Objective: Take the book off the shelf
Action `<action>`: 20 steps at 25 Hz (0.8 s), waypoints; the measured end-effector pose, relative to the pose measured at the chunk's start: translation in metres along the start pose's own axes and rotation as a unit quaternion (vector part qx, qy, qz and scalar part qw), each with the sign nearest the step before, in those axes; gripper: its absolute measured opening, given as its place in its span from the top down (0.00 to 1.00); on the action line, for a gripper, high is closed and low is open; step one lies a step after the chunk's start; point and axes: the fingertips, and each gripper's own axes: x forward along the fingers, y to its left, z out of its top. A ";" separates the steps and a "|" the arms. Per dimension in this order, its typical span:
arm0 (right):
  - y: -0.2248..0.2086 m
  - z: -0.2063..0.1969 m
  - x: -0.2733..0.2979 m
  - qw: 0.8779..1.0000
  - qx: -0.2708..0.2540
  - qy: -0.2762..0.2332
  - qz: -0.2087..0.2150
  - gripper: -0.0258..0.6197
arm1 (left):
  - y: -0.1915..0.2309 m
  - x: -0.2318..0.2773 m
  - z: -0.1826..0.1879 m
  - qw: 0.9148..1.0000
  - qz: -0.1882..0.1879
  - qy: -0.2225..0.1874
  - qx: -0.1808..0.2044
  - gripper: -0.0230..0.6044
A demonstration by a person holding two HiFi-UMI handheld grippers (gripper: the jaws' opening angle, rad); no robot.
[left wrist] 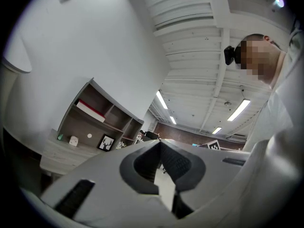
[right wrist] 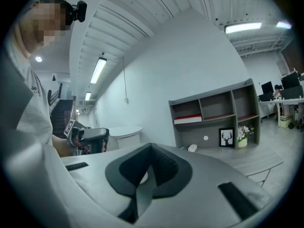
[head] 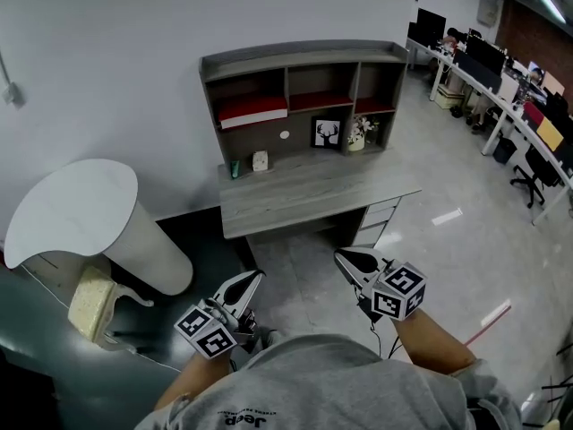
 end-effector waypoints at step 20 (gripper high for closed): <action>-0.028 0.074 0.234 1.000 -0.025 0.004 -0.018 0.96 | 0.232 -0.036 0.099 1.000 -0.006 -0.008 -0.010 0.93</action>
